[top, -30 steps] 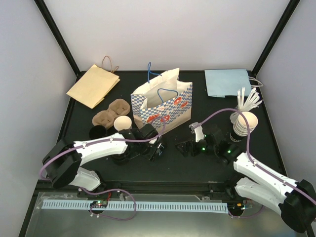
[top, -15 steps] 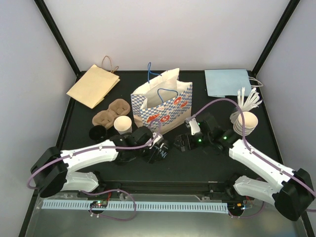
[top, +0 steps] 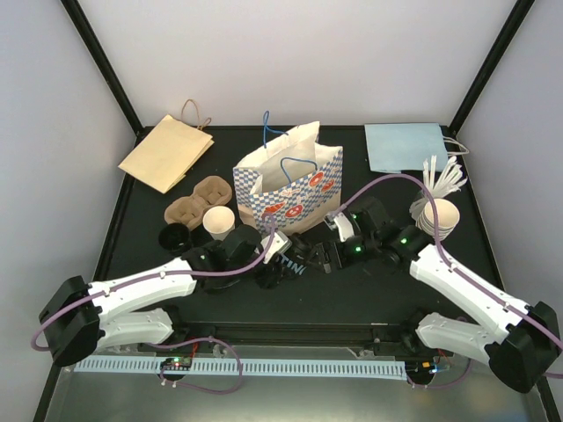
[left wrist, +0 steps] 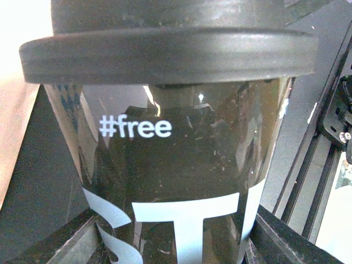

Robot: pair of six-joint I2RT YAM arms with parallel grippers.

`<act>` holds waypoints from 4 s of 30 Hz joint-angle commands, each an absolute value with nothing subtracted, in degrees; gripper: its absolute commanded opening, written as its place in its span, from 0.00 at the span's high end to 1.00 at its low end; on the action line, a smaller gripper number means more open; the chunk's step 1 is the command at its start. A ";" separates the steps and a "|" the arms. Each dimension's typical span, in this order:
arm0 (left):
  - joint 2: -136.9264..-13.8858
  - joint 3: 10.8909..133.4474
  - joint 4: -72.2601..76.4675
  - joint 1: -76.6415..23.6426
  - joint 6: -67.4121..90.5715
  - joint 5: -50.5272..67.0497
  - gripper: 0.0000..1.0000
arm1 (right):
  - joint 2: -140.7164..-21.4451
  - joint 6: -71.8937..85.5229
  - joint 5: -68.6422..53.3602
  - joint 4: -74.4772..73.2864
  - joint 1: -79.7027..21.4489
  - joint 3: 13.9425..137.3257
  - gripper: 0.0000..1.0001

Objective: Pack the takeout coffee

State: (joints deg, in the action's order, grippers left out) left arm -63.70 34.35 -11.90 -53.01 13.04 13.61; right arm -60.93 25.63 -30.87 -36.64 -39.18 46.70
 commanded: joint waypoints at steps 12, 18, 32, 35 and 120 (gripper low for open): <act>-59.56 33.66 -6.75 -53.36 10.50 14.32 0.43 | -52.46 28.52 -21.37 -34.92 -38.74 46.29 0.00; -59.85 33.98 -6.71 -53.36 9.92 14.26 0.43 | -58.66 25.77 -23.01 -42.62 -39.98 53.28 0.00; -60.17 34.01 -6.35 -53.59 5.61 16.34 0.43 | -61.55 27.32 -29.25 -41.61 -40.12 57.89 0.03; -59.31 33.18 -5.63 -53.74 4.21 16.65 0.43 | -63.80 26.49 -30.65 -43.00 -40.14 59.08 0.07; -42.37 41.62 -20.18 -58.84 11.12 -6.41 0.01 | -63.47 22.05 -1.95 -52.65 -40.01 61.73 0.26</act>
State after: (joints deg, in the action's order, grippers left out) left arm -46.39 37.12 -16.10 -58.59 6.76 0.97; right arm -65.98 22.76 -9.26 -52.47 -39.83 59.68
